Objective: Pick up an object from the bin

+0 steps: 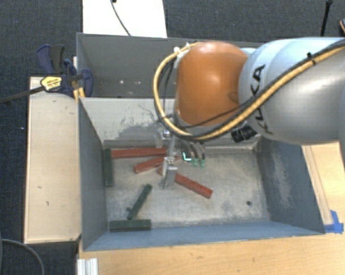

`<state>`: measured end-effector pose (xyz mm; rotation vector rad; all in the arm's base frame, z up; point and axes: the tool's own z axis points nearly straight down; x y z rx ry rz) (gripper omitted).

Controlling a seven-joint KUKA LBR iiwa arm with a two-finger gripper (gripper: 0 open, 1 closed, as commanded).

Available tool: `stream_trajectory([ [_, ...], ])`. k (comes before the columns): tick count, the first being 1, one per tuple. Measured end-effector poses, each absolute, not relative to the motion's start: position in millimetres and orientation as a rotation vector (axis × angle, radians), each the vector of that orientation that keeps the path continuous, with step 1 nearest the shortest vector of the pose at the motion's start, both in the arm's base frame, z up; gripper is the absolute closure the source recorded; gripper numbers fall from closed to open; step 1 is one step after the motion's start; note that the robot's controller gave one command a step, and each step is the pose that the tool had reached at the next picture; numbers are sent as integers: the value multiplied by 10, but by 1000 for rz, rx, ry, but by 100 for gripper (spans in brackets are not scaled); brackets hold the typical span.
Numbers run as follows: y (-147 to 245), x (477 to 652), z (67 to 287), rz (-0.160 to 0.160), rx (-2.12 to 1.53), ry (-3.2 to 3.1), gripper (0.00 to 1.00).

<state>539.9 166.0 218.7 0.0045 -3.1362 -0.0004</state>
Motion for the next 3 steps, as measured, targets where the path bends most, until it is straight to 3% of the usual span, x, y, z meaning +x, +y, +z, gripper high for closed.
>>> stream_trajectory([
  [1, 1504, 5859, 666, 0, -89, -3138, 0],
  [2, 1258, 5713, 1014, 0, -301, -3126, 0],
  [3, 1043, 5657, 1038, 1, -451, -3104, 0],
])
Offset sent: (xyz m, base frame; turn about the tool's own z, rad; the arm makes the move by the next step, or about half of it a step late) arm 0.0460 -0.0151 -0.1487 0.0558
